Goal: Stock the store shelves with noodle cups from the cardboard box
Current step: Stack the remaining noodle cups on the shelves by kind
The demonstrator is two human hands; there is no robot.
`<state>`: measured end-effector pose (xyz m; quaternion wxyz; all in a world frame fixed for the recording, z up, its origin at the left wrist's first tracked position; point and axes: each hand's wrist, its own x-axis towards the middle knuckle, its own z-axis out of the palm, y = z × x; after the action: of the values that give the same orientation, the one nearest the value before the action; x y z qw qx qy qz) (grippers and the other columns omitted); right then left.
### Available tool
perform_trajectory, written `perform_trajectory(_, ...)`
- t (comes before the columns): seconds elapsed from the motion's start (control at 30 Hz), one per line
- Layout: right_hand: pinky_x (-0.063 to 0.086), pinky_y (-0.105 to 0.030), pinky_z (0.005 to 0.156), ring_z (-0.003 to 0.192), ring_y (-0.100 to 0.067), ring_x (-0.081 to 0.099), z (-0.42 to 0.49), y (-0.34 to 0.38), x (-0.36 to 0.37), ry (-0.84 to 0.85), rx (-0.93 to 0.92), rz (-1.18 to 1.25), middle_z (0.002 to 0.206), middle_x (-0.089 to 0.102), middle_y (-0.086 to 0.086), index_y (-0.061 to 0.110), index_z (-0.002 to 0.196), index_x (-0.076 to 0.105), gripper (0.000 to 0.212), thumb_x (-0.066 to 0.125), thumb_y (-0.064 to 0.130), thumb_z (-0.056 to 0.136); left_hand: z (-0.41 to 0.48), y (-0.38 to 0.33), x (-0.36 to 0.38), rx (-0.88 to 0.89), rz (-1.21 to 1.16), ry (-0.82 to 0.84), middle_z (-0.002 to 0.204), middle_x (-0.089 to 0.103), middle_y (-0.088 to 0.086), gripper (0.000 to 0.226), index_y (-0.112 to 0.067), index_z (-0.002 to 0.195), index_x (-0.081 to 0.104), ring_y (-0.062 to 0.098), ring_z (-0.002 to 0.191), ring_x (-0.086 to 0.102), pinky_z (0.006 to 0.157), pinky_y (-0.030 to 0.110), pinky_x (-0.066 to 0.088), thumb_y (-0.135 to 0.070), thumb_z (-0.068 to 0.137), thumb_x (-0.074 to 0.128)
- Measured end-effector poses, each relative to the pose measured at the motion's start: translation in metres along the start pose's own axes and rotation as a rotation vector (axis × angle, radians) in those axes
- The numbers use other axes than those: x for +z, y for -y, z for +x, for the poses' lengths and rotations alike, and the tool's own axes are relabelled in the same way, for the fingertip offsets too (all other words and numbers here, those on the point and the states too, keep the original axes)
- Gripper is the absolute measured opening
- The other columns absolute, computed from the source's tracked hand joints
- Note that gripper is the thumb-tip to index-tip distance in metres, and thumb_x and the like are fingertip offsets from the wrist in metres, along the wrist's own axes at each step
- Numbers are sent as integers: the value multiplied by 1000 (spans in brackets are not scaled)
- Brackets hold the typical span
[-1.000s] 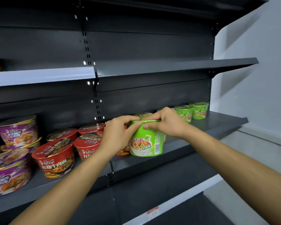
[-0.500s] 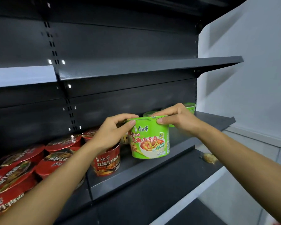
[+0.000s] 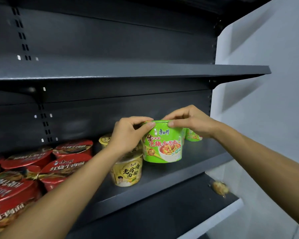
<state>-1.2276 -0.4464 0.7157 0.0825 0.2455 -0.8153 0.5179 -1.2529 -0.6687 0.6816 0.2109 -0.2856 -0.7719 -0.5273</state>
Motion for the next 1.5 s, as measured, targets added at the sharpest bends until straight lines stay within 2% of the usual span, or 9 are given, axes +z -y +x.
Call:
perform_trajectory(0.13,52,-18,70,85,-10,69,6,-25,-24,30,27,-18,93,73,-2,11,100,71,20,69,6,80,8,-2,36,-15,130,-73,96,71,-11,18,-26,97,75,0,90,64,81,21,51,-31,80,73)
perform_trajectory(0.3,52,-17,82,95,-6,67,17,-66,-48,103,59,-78,103,72,3,20,95,73,25,77,7,73,7,13,74,-30,248,-107,96,68,-9,22,-21,99,76,2,89,62,82,13,47,-30,79,75)
perform_trajectory(0.4,51,-17,87,98,0,65,21,-87,-56,152,68,-131,104,72,7,23,95,74,27,80,12,72,4,24,90,-46,289,-94,97,67,-10,25,-19,101,75,3,93,61,88,16,46,-30,79,75)
perform_trajectory(0.63,43,-21,102,108,7,58,31,-135,-51,231,56,-267,111,68,17,29,105,72,39,84,26,68,0,50,106,-88,413,-4,110,69,-4,28,-16,105,73,0,99,58,86,1,36,-25,78,76)
perform_trajectory(0.83,40,-21,105,111,9,55,37,-157,-47,285,39,-305,115,65,20,31,108,71,43,84,28,67,-4,66,116,-128,432,8,110,69,-3,29,-17,104,74,1,101,60,91,4,39,-25,77,77)
perform_trajectory(1.07,35,-24,109,118,6,50,43,-168,-52,322,36,-312,121,62,21,37,109,69,46,84,27,67,0,72,123,-120,475,21,110,69,-3,33,-16,105,74,0,101,60,92,0,35,-26,74,79)
perform_trajectory(1.2,34,-23,109,118,7,50,44,-169,-54,337,27,-294,121,62,20,33,110,69,45,84,22,69,3,73,123,-129,532,38,112,68,-3,33,-17,106,73,4,104,60,89,-4,31,-27,75,79)
perform_trajectory(1.4,34,-25,110,119,6,49,48,-170,-55,353,28,-297,123,61,21,33,109,70,43,82,19,70,11,68,123,-175,684,174,142,47,-2,46,-23,125,62,11,131,43,108,20,29,-37,82,70)
perform_trajectory(1.5,35,-27,110,120,5,49,49,-170,-55,362,39,-304,123,61,21,34,110,70,43,82,20,71,18,64,123,-225,728,263,148,39,2,52,-26,132,55,13,137,34,112,28,28,-42,84,67)
